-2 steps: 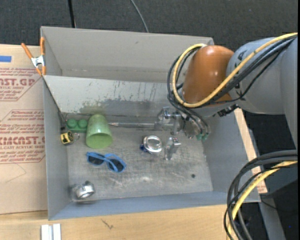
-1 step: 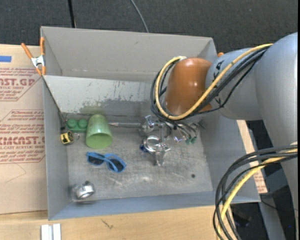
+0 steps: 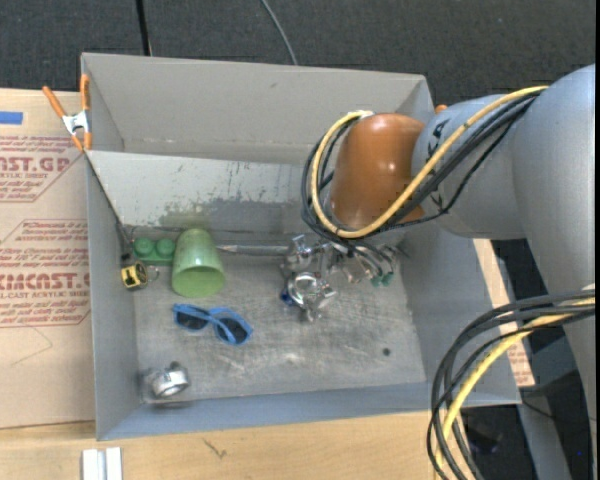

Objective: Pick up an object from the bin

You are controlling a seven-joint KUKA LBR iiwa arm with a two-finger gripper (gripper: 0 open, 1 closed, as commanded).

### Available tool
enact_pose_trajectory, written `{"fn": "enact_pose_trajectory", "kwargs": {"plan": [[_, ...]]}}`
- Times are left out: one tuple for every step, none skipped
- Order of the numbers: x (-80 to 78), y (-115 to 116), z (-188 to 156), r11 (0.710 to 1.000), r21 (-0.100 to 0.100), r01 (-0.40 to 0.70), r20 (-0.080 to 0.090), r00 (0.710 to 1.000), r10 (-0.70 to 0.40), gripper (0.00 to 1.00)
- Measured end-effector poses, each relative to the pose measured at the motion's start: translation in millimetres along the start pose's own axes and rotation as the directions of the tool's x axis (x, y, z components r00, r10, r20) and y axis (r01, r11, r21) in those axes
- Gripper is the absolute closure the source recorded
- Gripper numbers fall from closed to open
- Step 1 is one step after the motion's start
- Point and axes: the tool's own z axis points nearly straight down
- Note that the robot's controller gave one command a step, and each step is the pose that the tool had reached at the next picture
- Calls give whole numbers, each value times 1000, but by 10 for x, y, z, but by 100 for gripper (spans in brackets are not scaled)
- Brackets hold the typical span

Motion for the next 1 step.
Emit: {"fn": "enact_pose_trajectory", "kwargs": {"plan": [[35, -17, -1352, 993, 0, 116, -1, 993, -116, 100]]}}
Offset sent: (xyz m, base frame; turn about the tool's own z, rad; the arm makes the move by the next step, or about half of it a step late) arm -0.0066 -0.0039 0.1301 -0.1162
